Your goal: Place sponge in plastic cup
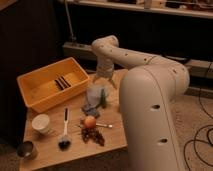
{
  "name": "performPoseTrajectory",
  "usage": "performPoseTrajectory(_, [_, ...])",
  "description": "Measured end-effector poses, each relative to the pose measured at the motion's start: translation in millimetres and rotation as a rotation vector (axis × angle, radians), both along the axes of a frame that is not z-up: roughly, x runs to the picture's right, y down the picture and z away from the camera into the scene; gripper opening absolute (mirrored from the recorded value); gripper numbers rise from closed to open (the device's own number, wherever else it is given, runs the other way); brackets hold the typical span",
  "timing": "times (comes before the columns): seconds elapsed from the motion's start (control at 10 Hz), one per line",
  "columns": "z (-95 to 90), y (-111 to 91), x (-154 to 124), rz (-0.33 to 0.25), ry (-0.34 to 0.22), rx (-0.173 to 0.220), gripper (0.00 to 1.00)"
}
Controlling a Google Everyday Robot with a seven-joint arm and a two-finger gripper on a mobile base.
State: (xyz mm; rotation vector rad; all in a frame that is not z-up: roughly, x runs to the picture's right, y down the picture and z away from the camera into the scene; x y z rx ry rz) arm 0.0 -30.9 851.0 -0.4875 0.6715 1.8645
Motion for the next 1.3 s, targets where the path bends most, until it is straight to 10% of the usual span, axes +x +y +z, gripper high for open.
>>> performPoseTrajectory(0.9, [-3.0, 1.0, -1.7, -0.006, -0.021, 0.006, 0.8])
performPoseTrajectory(1.3, [-35.1, 29.0, -29.1, -0.138, -0.283, 0.053, 0.8])
